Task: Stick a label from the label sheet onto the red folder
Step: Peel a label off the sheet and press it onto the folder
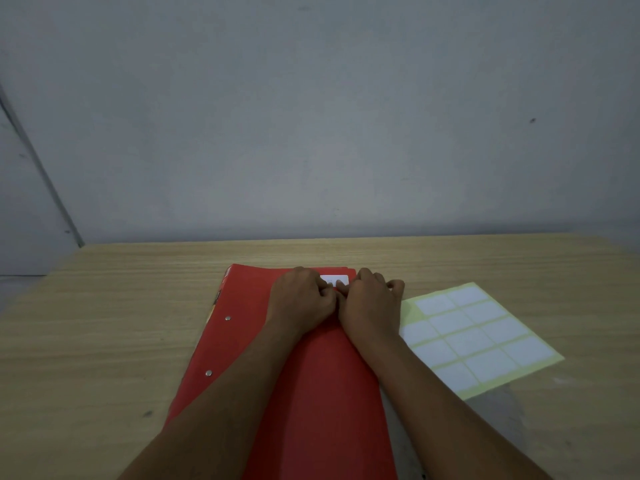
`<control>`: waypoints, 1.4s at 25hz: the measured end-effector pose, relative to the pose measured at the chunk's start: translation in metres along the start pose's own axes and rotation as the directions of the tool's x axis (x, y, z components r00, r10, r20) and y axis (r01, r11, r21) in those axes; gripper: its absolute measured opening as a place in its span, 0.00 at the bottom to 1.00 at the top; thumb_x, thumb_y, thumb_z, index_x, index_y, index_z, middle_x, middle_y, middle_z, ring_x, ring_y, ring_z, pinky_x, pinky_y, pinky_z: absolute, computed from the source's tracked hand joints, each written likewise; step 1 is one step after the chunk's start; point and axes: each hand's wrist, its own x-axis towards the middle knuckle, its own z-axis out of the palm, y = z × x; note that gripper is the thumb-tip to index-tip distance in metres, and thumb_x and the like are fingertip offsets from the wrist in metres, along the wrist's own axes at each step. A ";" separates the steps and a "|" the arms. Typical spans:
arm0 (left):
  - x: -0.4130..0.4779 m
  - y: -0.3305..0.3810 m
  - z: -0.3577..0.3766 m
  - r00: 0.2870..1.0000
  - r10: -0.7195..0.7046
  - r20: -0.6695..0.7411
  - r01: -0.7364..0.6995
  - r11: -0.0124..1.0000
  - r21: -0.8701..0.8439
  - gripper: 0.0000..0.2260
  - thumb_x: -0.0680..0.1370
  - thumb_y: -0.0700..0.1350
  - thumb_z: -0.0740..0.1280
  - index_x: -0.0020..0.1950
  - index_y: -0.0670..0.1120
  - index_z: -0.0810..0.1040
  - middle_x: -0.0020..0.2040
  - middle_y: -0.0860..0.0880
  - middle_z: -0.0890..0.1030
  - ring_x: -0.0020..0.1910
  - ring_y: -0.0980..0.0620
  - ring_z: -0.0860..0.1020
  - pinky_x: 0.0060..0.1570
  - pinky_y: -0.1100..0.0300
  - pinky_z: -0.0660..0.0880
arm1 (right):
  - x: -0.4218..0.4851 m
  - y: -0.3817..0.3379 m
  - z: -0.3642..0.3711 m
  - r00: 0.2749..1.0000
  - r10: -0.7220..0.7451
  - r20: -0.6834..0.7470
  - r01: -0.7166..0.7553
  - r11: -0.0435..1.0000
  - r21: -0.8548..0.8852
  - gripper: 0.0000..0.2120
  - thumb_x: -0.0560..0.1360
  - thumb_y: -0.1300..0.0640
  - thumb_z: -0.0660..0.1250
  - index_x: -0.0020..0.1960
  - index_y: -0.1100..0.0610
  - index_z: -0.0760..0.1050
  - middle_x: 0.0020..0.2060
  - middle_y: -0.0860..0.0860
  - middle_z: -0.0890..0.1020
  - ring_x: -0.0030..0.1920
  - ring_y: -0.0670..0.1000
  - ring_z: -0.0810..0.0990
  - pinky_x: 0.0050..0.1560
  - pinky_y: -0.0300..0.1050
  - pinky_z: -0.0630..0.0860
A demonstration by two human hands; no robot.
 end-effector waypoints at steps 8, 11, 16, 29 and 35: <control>-0.002 0.002 -0.003 0.990 -0.132 -0.053 0.137 0.985 0.106 0.15 0.69 0.49 0.61 0.24 0.45 0.65 0.23 0.51 0.65 0.27 0.48 0.68 0.28 0.57 0.59 | -0.003 -0.004 -0.002 1.000 0.020 -0.023 -0.021 0.999 -0.038 0.17 0.80 0.44 0.60 0.46 0.52 0.82 0.46 0.48 0.81 0.49 0.52 0.78 0.54 0.54 0.61; -0.002 0.001 -0.004 0.986 -0.159 -0.055 0.165 0.978 0.128 0.16 0.70 0.49 0.61 0.24 0.46 0.63 0.24 0.51 0.63 0.29 0.47 0.68 0.30 0.56 0.61 | -0.006 -0.005 -0.002 0.998 0.053 -0.041 -0.055 0.997 -0.052 0.16 0.80 0.45 0.61 0.46 0.52 0.82 0.45 0.48 0.83 0.48 0.52 0.79 0.55 0.54 0.61; 0.000 0.001 0.001 0.999 -0.001 -0.032 0.001 1.000 0.022 0.15 0.69 0.49 0.58 0.24 0.44 0.65 0.24 0.48 0.70 0.27 0.48 0.67 0.29 0.56 0.62 | -0.004 -0.002 -0.002 0.999 0.039 -0.033 -0.039 0.999 -0.005 0.17 0.81 0.44 0.57 0.45 0.52 0.80 0.45 0.47 0.80 0.48 0.51 0.76 0.52 0.52 0.58; -0.001 0.002 0.002 0.994 -0.077 -0.073 0.084 0.991 0.102 0.15 0.73 0.51 0.59 0.37 0.46 0.83 0.31 0.47 0.78 0.39 0.44 0.77 0.36 0.55 0.67 | -0.001 0.006 0.005 0.997 0.013 0.080 -0.015 1.000 0.027 0.18 0.81 0.43 0.56 0.64 0.46 0.78 0.57 0.47 0.72 0.60 0.51 0.69 0.57 0.54 0.58; 0.004 -0.001 0.003 0.999 0.028 0.042 -0.033 0.993 0.117 0.20 0.73 0.56 0.57 0.50 0.52 0.86 0.35 0.54 0.71 0.47 0.49 0.72 0.40 0.56 0.65 | 0.000 0.007 0.005 0.991 -0.034 0.129 0.032 0.999 0.013 0.20 0.82 0.42 0.51 0.70 0.38 0.71 0.59 0.50 0.68 0.61 0.52 0.66 0.59 0.56 0.57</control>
